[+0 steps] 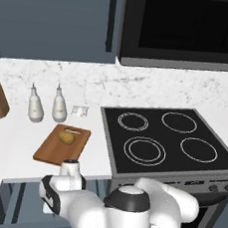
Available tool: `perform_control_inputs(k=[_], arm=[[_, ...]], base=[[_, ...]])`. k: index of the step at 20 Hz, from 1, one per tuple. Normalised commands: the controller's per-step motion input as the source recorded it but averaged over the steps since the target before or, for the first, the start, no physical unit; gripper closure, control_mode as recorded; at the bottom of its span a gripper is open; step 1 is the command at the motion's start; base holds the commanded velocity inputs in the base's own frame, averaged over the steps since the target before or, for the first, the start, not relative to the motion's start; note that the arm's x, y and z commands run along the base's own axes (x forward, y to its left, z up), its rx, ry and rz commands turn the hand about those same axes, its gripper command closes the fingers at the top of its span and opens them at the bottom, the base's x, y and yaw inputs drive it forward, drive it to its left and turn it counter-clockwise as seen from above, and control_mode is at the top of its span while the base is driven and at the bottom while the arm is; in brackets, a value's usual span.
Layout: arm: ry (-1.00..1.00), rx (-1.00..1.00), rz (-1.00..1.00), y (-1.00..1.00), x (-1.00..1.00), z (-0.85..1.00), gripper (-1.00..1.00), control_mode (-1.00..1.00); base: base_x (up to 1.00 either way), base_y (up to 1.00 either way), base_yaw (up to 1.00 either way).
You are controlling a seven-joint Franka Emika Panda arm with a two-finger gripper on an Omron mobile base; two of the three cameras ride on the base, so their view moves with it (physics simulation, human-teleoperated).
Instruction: Place the appropriate cutting tool for cutting the potato skin on the cutting board.
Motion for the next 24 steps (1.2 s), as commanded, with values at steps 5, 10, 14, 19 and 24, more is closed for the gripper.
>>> perform_control_inputs(k=[5,10,14,19,24], arm=[[0.11,0.0,0.0,0.0,-0.45,-0.15,-1.0,-1.0],[0.11,0.0,0.0,0.0,-0.62,-0.04,-1.0,-1.0],[0.11,0.0,0.0,0.0,-0.91,0.03,-1.0,-1.0],[0.16,0.0,0.0,0.0,-1.0,0.25,-1.0,-1.0],[0.16,0.0,0.0,0.0,-1.0,0.48,-1.0,-1.0]], base=[[0.0,0.0,0.0],[0.0,0.0,0.0],[0.0,0.0,0.0],[0.0,0.0,0.0],[0.0,0.0,0.0]])
